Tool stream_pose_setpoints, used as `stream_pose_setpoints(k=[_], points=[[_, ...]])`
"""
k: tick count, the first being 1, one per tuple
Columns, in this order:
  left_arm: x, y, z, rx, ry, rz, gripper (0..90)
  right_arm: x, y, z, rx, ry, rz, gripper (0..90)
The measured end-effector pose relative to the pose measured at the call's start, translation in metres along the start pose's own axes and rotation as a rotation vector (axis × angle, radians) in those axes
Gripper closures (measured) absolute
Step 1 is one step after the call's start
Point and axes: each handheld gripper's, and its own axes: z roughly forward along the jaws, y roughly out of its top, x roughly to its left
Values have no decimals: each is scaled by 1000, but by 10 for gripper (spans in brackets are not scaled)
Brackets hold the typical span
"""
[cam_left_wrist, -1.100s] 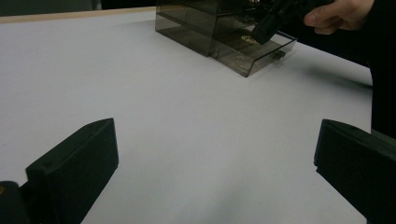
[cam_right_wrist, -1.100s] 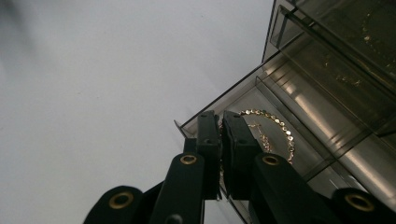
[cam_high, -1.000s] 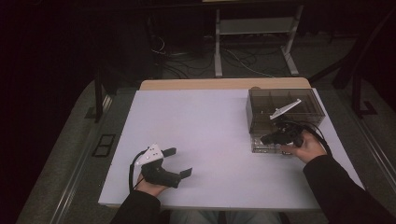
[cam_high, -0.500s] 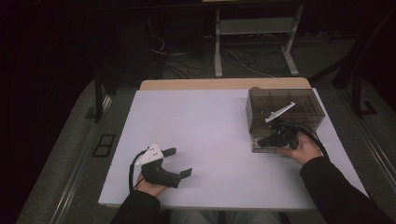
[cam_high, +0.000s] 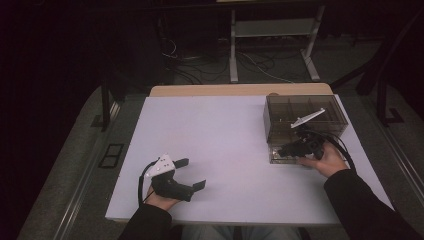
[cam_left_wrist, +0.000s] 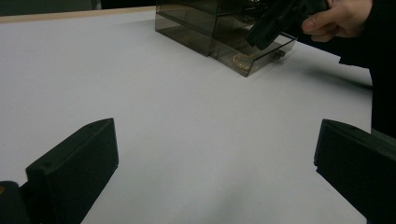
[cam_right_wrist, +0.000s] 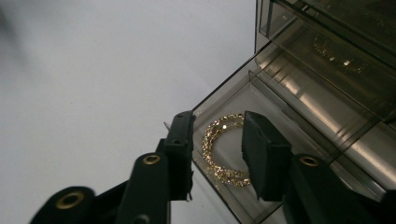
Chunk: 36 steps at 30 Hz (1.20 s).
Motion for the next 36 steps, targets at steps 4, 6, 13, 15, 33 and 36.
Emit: stream_pose_setpoints(k=[4,6,13,15,33,36], points=[[0,0,0,1,0,0,0,3,-2,-6,-1,-12,-8,504],[0,0,0,0,0,0,0,5,-4,-10,-2,-16,-8,443],[0,0,0,0,0,-1,0,8,-7,-24,-22,-36,-13,284],[0,0,0,0,0,-3,0,9,-8,-28,-33,-39,-16,258],[0,0,0,-1,1,-4,0,10,-34,-55,-94,10,-5,114],[0,0,0,-3,2,-3,0,10,-41,-58,-90,27,-5,114]])
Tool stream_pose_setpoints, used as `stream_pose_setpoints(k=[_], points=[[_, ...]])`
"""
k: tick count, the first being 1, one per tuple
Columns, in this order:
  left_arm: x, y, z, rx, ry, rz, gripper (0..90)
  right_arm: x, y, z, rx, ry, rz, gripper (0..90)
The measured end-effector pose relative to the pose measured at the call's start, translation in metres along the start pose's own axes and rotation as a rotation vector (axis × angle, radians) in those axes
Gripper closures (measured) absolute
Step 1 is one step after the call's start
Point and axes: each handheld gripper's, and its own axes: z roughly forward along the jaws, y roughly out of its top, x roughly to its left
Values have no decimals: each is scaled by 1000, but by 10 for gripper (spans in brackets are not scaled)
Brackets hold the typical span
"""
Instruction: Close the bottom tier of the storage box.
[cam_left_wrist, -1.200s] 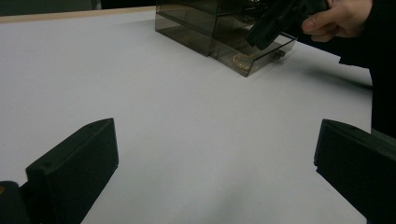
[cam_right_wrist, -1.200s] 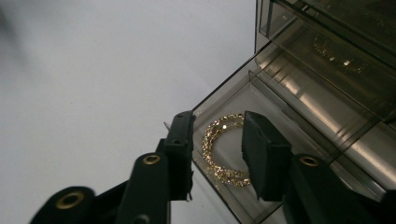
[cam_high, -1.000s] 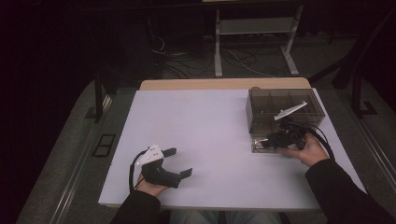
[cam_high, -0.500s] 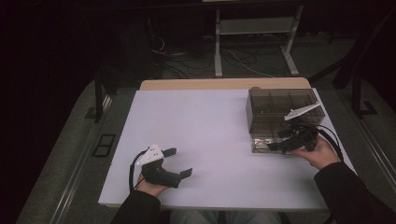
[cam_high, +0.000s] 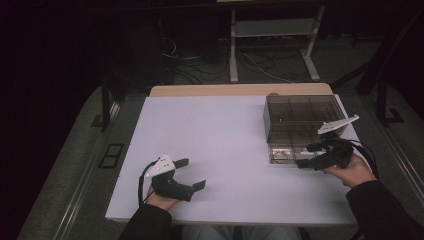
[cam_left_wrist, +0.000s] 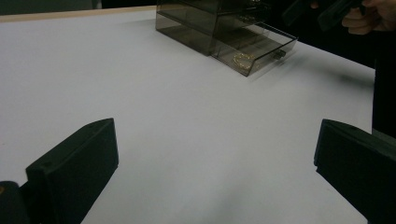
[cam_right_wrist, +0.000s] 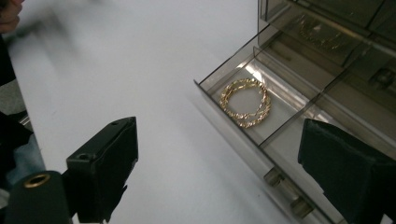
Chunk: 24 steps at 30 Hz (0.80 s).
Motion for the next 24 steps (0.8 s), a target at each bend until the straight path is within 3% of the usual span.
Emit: stream_pose_setpoints(k=[20,23,24], points=[[0,0,0,1,1,3,0,0,-31,-11,14,12,10,116],[0,0,0,2,0,3,0,-2,-35,-11,18,6,14,153],[0,0,0,2,0,4,0,-2,-37,-10,23,5,17,202]])
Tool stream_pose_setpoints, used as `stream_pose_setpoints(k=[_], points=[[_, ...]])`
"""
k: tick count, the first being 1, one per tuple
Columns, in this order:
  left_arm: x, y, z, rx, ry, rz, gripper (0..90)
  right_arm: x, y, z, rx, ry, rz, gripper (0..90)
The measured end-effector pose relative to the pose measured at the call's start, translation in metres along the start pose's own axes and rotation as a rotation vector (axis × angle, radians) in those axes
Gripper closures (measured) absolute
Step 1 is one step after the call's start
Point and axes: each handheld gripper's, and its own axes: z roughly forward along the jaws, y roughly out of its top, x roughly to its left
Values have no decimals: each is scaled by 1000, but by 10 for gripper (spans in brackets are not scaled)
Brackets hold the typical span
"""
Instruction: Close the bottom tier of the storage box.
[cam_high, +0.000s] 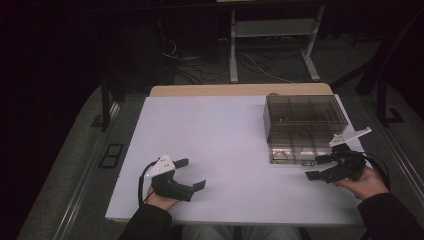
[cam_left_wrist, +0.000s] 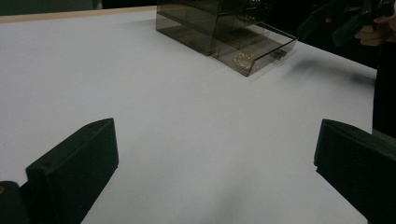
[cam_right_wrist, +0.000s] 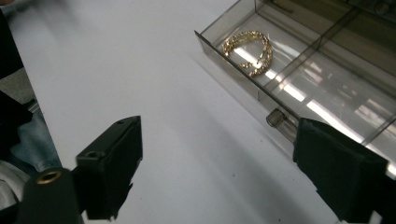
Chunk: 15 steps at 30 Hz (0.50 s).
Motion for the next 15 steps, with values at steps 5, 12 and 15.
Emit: stream_pose_setpoints(k=[5,12,15], points=[[0,0,0,-1,1,-1,0,-2,-6,1,1,-10,7,324],[0,0,0,0,0,-2,0,-4,-10,1,-2,-25,12,458],[0,0,0,0,0,-1,0,-5,-11,3,5,-28,18,513]])
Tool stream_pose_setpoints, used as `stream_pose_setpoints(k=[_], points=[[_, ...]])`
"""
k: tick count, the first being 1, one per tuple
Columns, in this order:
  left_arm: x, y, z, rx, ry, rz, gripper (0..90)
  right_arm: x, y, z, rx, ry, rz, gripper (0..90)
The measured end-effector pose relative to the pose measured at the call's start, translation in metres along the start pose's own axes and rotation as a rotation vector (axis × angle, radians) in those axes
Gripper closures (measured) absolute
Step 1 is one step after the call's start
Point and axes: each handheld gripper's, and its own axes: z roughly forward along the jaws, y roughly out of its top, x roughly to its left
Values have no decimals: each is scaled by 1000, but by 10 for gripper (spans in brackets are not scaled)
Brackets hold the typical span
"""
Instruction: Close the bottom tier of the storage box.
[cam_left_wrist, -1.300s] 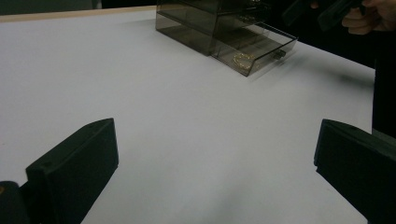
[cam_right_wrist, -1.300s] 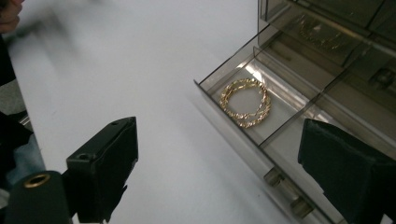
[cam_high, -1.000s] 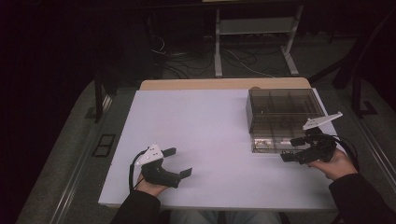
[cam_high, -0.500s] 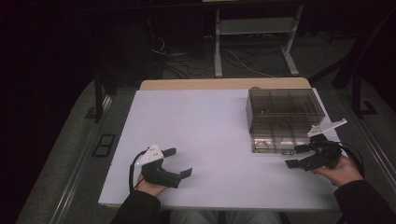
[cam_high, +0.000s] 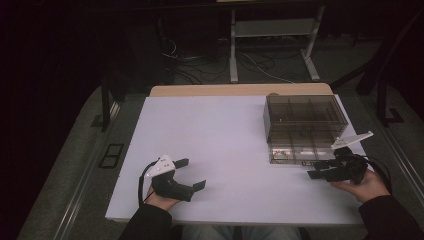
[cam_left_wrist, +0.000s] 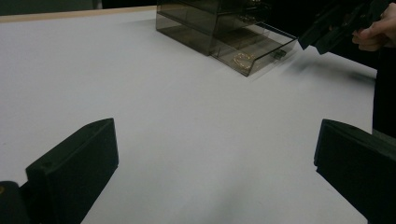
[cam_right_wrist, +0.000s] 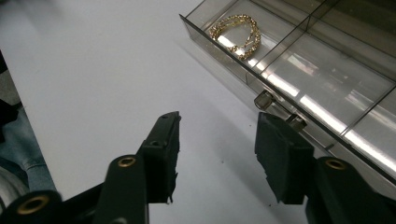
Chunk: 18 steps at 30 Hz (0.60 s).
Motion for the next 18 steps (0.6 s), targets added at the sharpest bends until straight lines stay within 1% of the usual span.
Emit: stream_pose_setpoints(k=[8,11,14,16,18], points=[[0,0,0,0,0,0,0,-3,-3,7,33,-9,5,673],[0,0,0,0,-1,1,0,-3,-3,9,41,-6,4,762],[0,0,0,0,-1,1,0,-3,-2,12,58,-14,6,834],[0,0,0,0,-1,1,0,-4,-2,15,70,-17,7,874],[0,0,0,0,-1,1,0,-4,-1,17,78,-19,7,887]])
